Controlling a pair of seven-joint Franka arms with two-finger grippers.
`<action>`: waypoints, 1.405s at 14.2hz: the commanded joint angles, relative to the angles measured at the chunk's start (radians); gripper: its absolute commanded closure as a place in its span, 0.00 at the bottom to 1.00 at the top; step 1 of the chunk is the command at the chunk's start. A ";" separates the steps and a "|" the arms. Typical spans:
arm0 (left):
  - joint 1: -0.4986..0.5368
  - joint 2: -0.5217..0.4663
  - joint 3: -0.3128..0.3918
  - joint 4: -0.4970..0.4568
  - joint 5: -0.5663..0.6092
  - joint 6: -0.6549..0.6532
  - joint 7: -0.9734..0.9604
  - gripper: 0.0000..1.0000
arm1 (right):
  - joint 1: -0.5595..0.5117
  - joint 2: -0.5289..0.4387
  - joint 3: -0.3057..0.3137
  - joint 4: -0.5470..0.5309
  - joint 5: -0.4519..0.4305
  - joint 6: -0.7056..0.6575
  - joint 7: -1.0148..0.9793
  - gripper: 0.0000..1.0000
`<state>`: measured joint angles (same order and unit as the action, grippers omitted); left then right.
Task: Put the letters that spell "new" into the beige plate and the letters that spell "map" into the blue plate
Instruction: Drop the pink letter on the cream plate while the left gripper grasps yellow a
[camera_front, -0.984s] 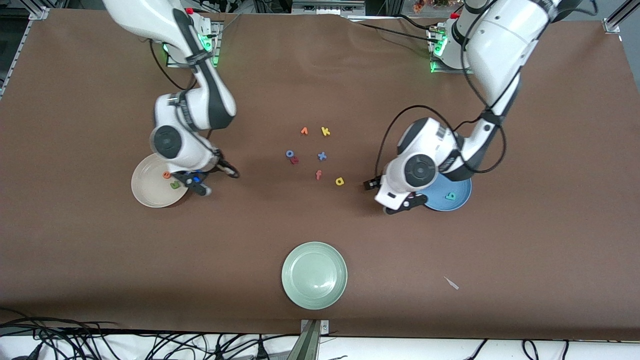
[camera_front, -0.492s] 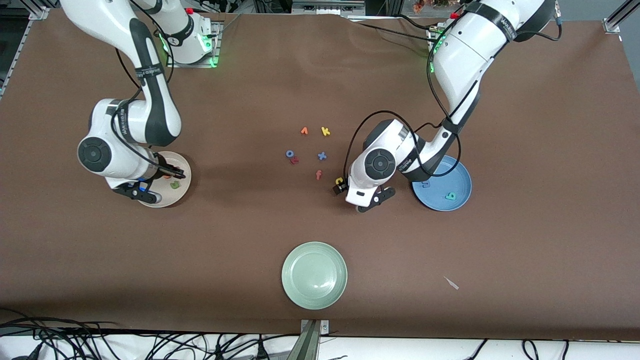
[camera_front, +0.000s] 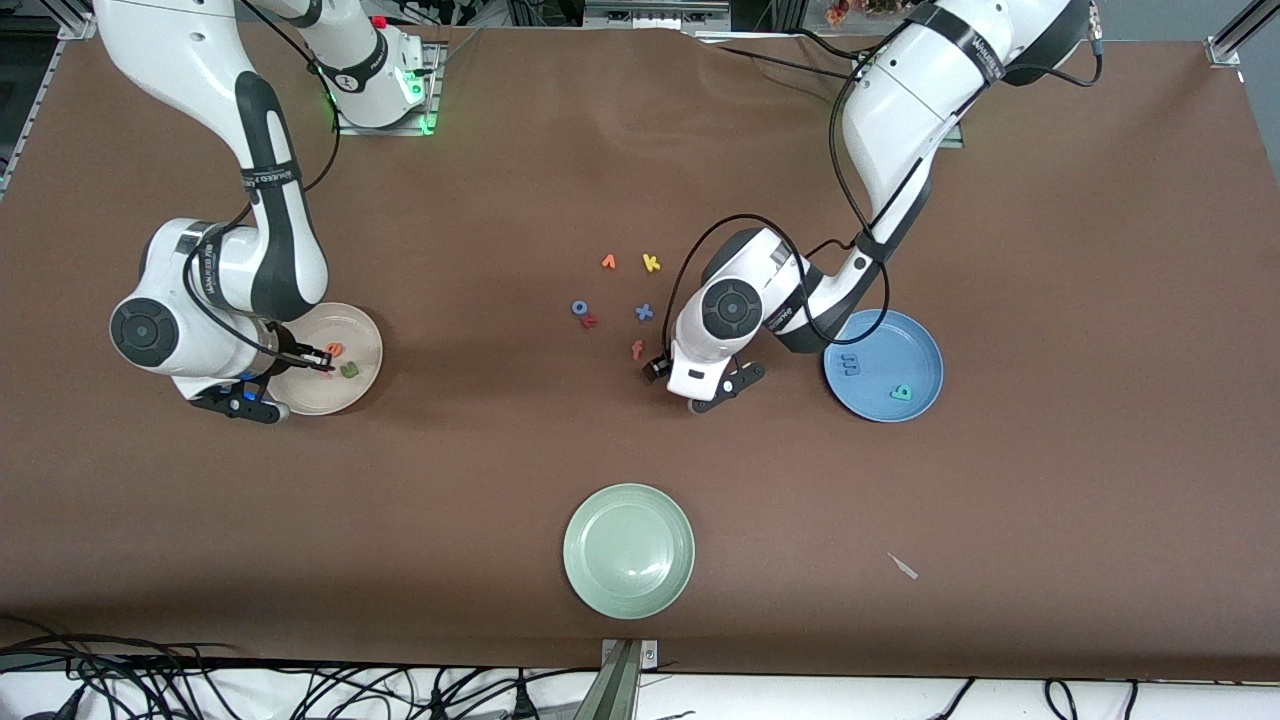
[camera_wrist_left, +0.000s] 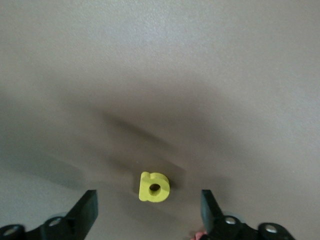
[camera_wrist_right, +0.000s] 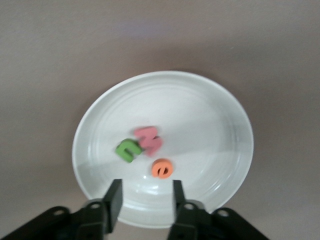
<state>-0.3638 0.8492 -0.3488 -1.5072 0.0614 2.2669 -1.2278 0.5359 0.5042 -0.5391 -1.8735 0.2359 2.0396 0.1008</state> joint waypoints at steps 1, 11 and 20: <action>-0.009 0.010 0.011 0.002 0.044 0.005 -0.010 0.17 | 0.012 -0.006 0.008 0.106 0.023 -0.169 0.003 0.00; -0.020 0.014 0.010 -0.005 0.046 0.002 -0.013 0.65 | 0.055 -0.015 0.015 0.386 0.075 -0.630 -0.009 0.00; 0.032 -0.028 0.008 0.007 0.048 -0.032 0.004 0.94 | -0.344 -0.297 0.476 0.314 -0.168 -0.527 -0.038 0.00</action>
<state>-0.3544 0.8553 -0.3388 -1.4986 0.0817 2.2656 -1.2272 0.2875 0.3205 -0.1465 -1.4861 0.1069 1.4855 0.0902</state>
